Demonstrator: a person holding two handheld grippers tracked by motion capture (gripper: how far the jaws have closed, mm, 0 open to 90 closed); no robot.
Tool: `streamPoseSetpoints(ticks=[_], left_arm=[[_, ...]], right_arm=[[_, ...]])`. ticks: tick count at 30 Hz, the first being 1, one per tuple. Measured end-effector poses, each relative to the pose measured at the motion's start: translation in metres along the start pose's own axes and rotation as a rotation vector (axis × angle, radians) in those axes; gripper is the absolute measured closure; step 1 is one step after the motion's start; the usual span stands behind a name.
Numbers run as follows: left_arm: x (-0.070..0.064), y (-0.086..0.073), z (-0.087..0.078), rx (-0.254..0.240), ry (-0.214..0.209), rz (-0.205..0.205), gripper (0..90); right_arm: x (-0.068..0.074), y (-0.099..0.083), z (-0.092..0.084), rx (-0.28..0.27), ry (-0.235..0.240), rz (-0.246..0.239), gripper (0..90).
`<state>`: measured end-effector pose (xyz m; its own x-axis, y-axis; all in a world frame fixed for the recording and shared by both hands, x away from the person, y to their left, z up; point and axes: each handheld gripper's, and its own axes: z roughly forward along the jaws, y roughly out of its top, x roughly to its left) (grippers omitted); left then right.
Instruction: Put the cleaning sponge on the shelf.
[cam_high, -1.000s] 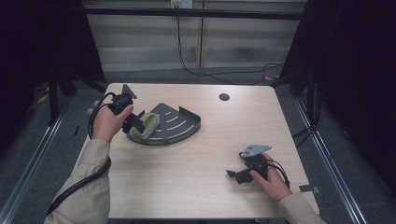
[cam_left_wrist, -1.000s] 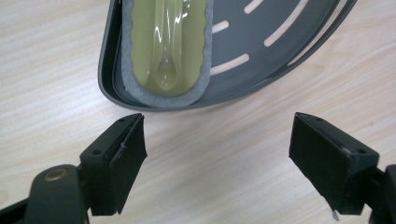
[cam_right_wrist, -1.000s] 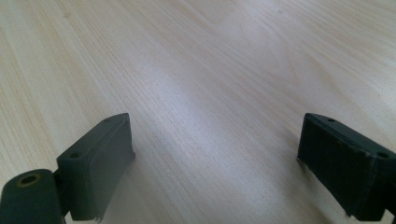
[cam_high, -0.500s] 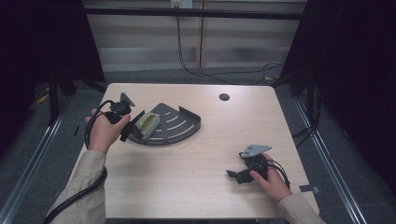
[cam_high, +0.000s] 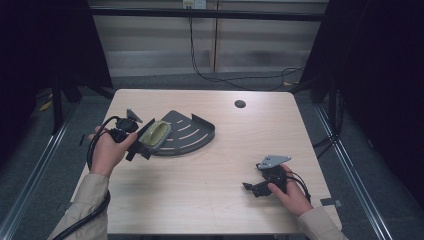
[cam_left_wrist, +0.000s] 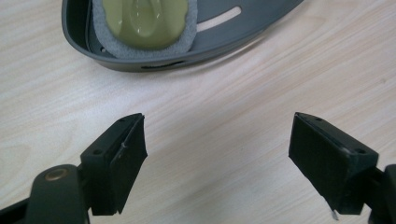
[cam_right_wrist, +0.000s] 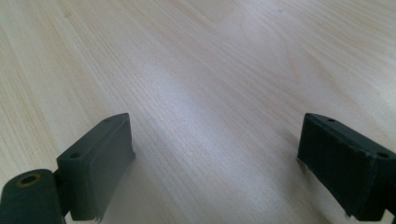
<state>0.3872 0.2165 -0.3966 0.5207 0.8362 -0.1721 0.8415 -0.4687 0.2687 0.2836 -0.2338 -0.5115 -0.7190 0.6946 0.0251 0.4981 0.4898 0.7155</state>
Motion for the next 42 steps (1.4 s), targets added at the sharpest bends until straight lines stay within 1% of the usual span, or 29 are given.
streamPoseSetpoints(ticks=[4, 6, 7, 8, 9, 11, 12, 13, 14, 15, 16, 19, 22, 23, 27, 28, 29, 30, 31, 32, 33, 34, 35, 36, 38, 40, 42], left_arm=[[0.002, -0.009, 0.004, 0.0, -0.003, -0.002, 18.9], [0.002, -0.011, 0.006, 0.0, -0.007, -0.003, 18.9], [0.002, -0.015, 0.008, -0.002, -0.016, -0.005, 18.9], [0.002, -0.015, 0.008, -0.002, -0.016, -0.005, 18.9], [0.003, -0.019, 0.011, -0.003, -0.018, 0.0, 18.9], [0.003, -0.024, 0.013, -0.007, -0.022, -0.004, 18.9], [0.003, -0.024, 0.013, -0.007, -0.022, -0.004, 18.9], [0.003, -0.028, 0.016, -0.005, -0.022, 0.001, 18.9], [0.003, -0.028, 0.016, -0.005, -0.022, 0.001, 19.0], [0.003, -0.032, 0.02, 0.003, -0.022, 0.0, 19.0], [0.003, -0.032, 0.02, 0.003, -0.022, 0.0, 19.0], [0.004, -0.04, 0.028, 0.017, -0.023, -0.001, 19.0], [0.005, -0.046, 0.033, 0.01, -0.026, -0.011, 19.3], [0.006, -0.048, 0.035, 0.012, -0.019, -0.009, 19.3], [0.007, -0.056, 0.042, 0.013, -0.023, -0.011, 19.3], [0.007, -0.056, 0.042, 0.013, -0.023, -0.011, 19.3], [0.008, -0.059, 0.044, 0.015, -0.015, -0.011, 19.3], [0.008, -0.059, 0.044, 0.015, -0.015, -0.011, 19.3], [0.008, -0.063, 0.047, 0.014, -0.023, -0.014, 19.2], [0.008, -0.063, 0.047, 0.014, -0.023, -0.014, 19.3], [0.008, -0.065, 0.05, 0.022, -0.023, -0.003, 19.3], [0.007, -0.067, 0.051, 0.016, -0.02, -0.012, 19.3], [0.007, -0.067, 0.051, 0.016, -0.02, -0.012, 19.3], [0.007, -0.069, 0.052, 0.023, -0.013, -0.005, 19.3], [0.006, -0.07, 0.054, 0.019, -0.006, -0.009, 19.2], [0.007, -0.072, 0.054, 0.021, 0.002, -0.002, 19.3], [0.007, -0.074, 0.057, 0.013, -0.004, -0.004, 19.3]], right_arm=[[0.0, 0.0, 0.0, -0.002, 0.001, -0.003, 9.6], [0.0, 0.0, 0.0, 0.0, 0.0, 0.0, 9.5], [0.0, 0.0, 0.0, -0.002, 0.001, -0.003, 9.6], [0.0, 0.0, 0.0, -0.002, 0.001, -0.003, 9.6], [0.0, 0.0, 0.0, -0.002, 0.0, -0.003, 9.5], [0.0, 0.0, 0.0, -0.002, 0.0, -0.004, 9.5], [0.0, 0.0, 0.0, -0.002, 0.001, -0.004, 9.6], [0.0, 0.0, 0.0, -0.003, 0.002, -0.005, 9.6], [0.0, 0.0, 0.0, -0.002, 0.002, -0.004, 9.6], [0.0, 0.0, 0.0, -0.003, 0.001, -0.005, 9.5], [0.0, 0.0, 0.0, -0.003, 0.001, -0.005, 9.5], [0.0, 0.0, 0.0, -0.003, 0.002, -0.004, 9.5], [0.0, 0.0, 0.0, -0.003, 0.002, -0.004, 9.6], [0.0, 0.0, 0.0, -0.003, 0.002, -0.005, 9.5], [0.0, 0.0, 0.0, -0.003, 0.001, -0.005, 9.5], [0.0, 0.0, 0.0, -0.003, 0.001, -0.006, 9.5], [0.0, 0.0, 0.0, -0.002, 0.002, -0.003, 9.6], [0.0, 0.0, 0.0, -0.002, 0.002, -0.003, 9.6], [0.0, 0.0, 0.0, -0.003, 0.001, -0.004, 9.6], [0.0, 0.0, 0.0, -0.002, 0.002, -0.003, 9.6], [0.0, 0.0, 0.0, -0.002, 0.002, -0.003, 9.5], [0.0, 0.0, 0.0, -0.003, 0.001, -0.004, 9.5], [0.0, 0.0, 0.0, -0.002, 0.002, -0.003, 9.5], [0.0, 0.0, 0.0, -0.002, 0.002, -0.003, 9.5], [0.0, 0.0, 0.0, -0.003, 0.002, -0.003, 9.6], [0.0, 0.0, 0.0, -0.003, 0.002, -0.003, 9.5], [0.0, 0.0, 0.0, -0.003, 0.002, -0.003, 9.5]])
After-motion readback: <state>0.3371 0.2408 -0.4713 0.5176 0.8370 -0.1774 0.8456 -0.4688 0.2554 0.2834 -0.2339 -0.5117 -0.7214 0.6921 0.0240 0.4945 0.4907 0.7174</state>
